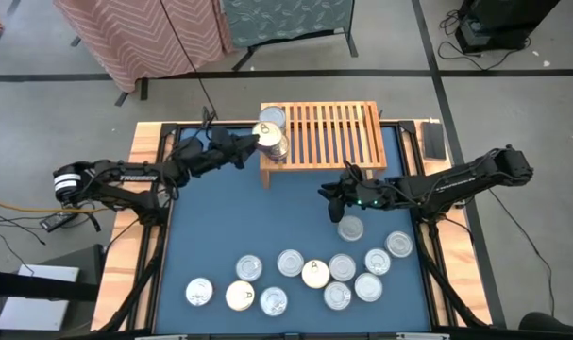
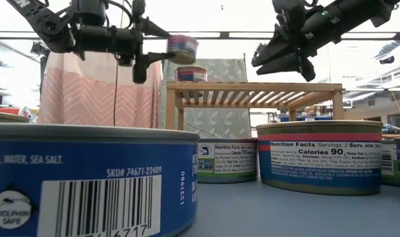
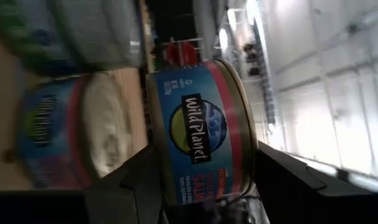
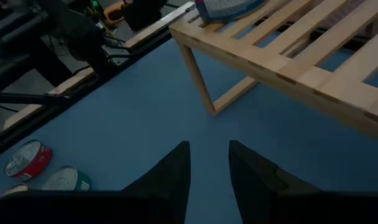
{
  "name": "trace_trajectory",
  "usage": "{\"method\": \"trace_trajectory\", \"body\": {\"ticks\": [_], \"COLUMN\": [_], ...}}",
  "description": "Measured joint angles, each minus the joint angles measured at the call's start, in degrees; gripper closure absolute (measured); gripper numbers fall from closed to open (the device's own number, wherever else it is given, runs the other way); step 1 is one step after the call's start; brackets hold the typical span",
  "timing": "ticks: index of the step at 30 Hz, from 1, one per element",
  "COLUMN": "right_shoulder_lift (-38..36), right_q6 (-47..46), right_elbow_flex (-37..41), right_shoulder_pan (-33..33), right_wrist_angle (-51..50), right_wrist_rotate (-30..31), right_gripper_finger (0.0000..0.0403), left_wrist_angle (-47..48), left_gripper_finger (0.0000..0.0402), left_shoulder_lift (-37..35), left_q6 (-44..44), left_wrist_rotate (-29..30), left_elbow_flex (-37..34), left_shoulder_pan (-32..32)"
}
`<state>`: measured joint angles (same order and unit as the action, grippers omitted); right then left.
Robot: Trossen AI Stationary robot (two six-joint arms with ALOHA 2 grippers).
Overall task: Stack canned seafood by type on shelf
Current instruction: Stack the blue tuna can on top of the blue tuna can on the shelf
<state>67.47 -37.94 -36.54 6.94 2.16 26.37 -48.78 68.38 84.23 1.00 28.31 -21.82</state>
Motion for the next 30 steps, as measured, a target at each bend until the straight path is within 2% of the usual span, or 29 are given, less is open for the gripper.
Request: {"method": "trace_trajectory", "body": {"ticks": [7,13,21,27,30], "right_shoulder_lift": [1.63,3.58,4.54,4.62,4.62], "right_q6": [0.16,0.54,0.60,0.62,0.60], "right_elbow_flex": [-0.01,-0.03,0.01,0.01,0.01], "right_shoulder_pan": [-0.45,-0.84,-0.83,-0.83,-0.76], "right_wrist_angle": [2.90,6.51,7.19,7.21,7.26], "right_wrist_rotate": [0.00,0.05,-0.46,-0.50,-0.63], "right_gripper_finger": [0.0289,0.0289,0.0289,0.0289,0.0289], "left_wrist_angle": [4.05,3.38,5.44,15.27,16.44], "left_gripper_finger": [0.0183,0.0183,0.0183,0.0183,0.0183], "left_shoulder_lift": [0.68,0.67,1.05,1.04,1.06], "left_q6": [1.31,1.31,-0.89,-4.02,-4.43], "left_wrist_rotate": [-0.31,0.65,0.82,-0.59,-0.28], "left_elbow_flex": [-0.04,0.01,3.50,7.77,8.34], "left_shoulder_pan": [0.09,0.04,0.07,0.07,0.09]}}
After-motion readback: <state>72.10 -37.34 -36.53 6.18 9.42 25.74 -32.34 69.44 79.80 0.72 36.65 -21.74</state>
